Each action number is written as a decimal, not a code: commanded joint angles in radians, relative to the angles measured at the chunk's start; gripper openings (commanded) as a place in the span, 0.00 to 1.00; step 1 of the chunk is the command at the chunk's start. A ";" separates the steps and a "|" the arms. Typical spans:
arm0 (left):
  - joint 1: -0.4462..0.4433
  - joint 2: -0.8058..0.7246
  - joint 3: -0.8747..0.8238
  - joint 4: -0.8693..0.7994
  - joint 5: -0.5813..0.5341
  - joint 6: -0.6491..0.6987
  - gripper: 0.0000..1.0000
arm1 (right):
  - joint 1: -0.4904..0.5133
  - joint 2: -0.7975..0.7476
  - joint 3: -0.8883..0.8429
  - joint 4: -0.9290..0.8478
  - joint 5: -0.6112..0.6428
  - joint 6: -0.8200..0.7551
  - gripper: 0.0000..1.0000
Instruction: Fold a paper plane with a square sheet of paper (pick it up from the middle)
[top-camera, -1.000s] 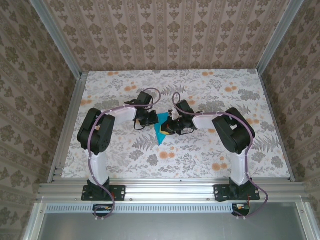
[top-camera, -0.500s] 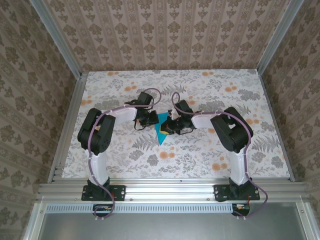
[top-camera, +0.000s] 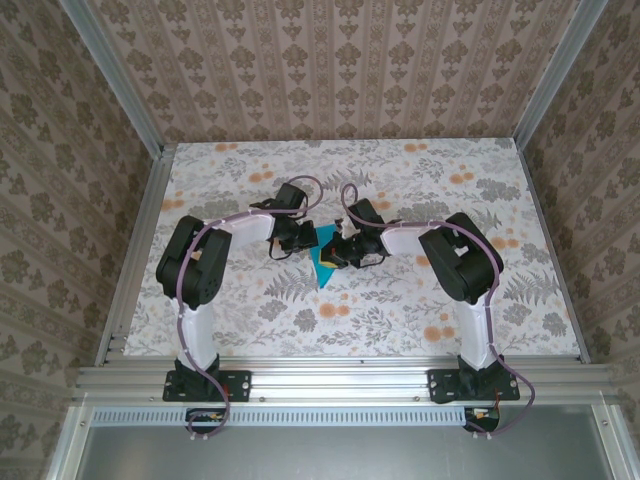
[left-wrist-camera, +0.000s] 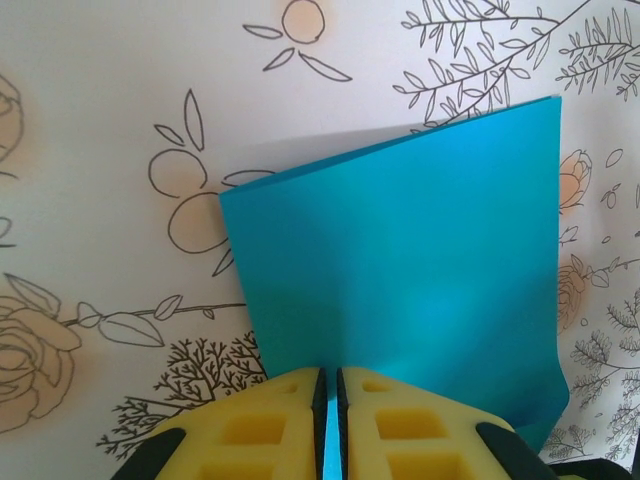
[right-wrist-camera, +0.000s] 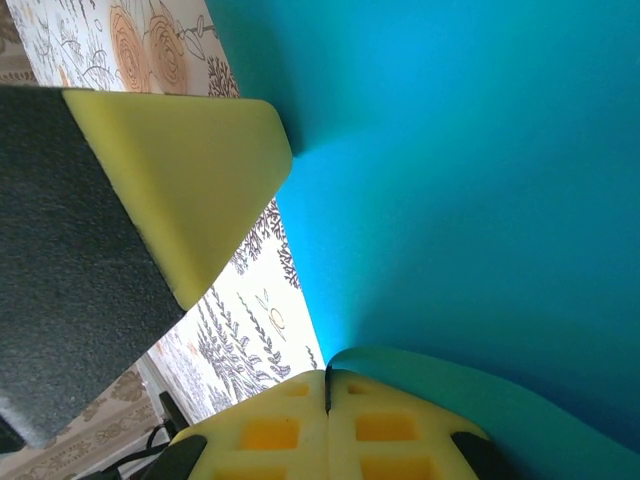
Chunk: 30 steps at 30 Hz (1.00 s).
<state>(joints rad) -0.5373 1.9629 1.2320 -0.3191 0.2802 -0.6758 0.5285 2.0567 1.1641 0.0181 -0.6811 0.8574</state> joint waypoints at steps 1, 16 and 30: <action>-0.009 0.029 0.010 -0.055 -0.016 0.028 0.15 | 0.004 0.007 0.028 -0.061 0.006 -0.055 0.06; -0.010 0.036 0.015 -0.055 -0.015 0.031 0.15 | 0.004 0.021 0.043 -0.076 -0.006 -0.069 0.07; -0.013 0.034 0.015 -0.057 -0.014 0.030 0.15 | 0.004 0.043 0.050 -0.080 -0.001 -0.070 0.08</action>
<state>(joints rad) -0.5423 1.9644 1.2362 -0.3256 0.2752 -0.6682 0.5282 2.0769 1.1927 -0.0380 -0.6838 0.7910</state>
